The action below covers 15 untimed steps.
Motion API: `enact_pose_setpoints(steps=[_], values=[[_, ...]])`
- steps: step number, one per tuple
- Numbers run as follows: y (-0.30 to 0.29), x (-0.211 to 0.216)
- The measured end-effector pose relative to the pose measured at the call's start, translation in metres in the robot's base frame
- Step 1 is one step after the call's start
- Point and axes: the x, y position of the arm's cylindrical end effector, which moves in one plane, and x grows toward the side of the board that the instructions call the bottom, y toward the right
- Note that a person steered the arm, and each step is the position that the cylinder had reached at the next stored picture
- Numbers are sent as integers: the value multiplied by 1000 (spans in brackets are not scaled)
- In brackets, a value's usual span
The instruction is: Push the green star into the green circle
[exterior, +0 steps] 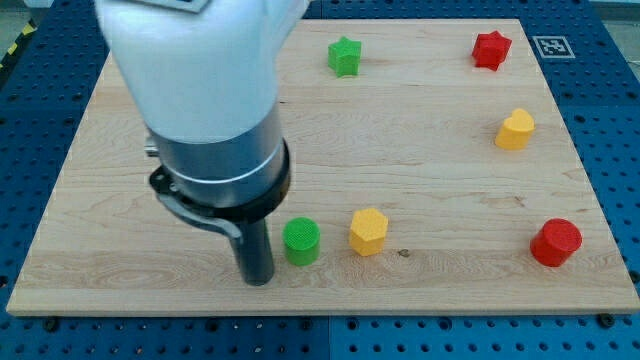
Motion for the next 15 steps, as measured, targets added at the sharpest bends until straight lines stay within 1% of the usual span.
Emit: enact_pose_setpoints(steps=[2,3,4,5,6,7,9,10,11,12,13,14,15], values=[[48,-22],[38,-22],[-21,-51],[-15,-108],[31,-136],[42,-161],[-35,-258],[-37,-305],[-19,-346],[14,-373],[89,-360],[109,-295],[104,-242]])
